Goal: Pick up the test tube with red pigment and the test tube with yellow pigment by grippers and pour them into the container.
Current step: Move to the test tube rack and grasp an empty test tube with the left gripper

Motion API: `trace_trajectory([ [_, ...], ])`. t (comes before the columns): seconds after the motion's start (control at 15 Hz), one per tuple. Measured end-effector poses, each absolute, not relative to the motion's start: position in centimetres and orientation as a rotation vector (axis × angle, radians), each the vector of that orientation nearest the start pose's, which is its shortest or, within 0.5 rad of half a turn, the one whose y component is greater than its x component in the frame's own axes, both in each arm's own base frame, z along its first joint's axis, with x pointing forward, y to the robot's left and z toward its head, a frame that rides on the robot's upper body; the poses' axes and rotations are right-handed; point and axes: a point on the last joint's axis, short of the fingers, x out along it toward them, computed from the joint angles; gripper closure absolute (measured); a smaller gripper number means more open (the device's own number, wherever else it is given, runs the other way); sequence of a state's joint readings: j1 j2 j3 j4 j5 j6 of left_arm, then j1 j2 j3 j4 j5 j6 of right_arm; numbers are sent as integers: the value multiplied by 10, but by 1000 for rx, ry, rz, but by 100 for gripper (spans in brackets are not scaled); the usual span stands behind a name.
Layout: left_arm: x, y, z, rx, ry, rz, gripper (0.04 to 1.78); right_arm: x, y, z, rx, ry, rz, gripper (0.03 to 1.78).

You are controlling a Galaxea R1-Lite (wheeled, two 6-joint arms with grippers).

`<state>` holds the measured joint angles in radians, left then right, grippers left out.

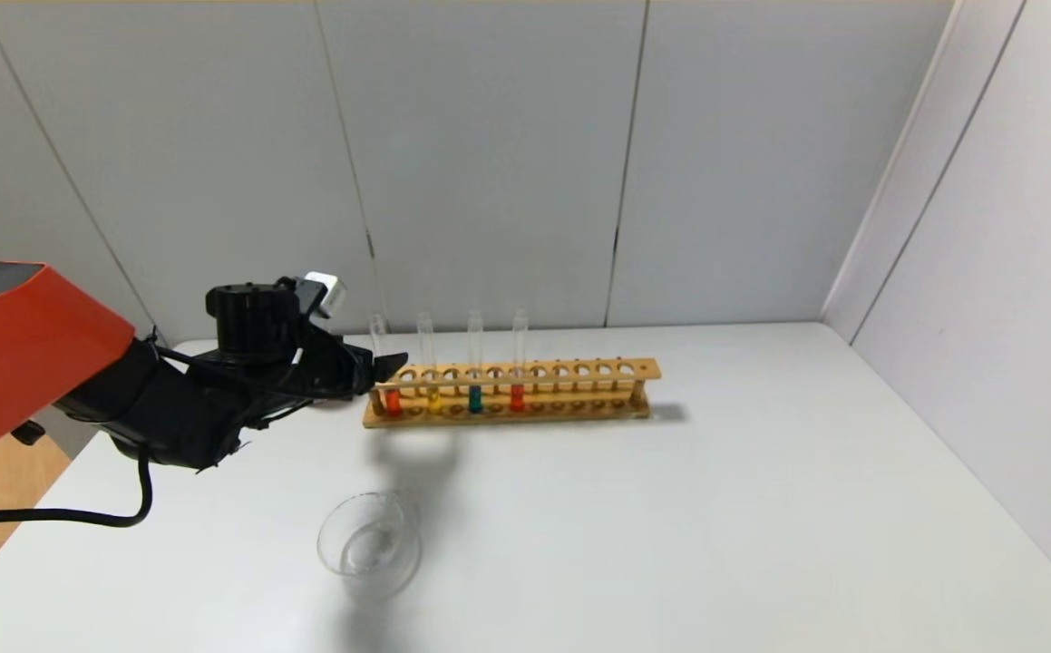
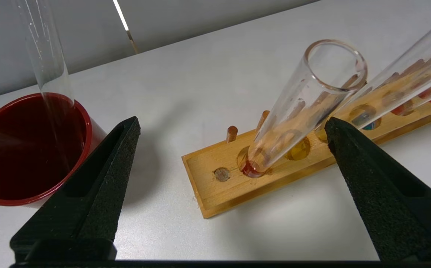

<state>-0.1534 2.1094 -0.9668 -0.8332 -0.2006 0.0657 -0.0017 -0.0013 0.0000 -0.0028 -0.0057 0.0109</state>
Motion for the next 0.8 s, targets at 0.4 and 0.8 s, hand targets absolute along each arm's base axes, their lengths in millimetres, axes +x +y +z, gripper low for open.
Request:
trace_trajectory([
  [0.4,392,-71,95,58,299,-378,30,-23,0,76,11,-4,-8,6],
  [0.8,392,-74,94,60,297,-383,129,-23,0,76,11,-4,-7,6],
])
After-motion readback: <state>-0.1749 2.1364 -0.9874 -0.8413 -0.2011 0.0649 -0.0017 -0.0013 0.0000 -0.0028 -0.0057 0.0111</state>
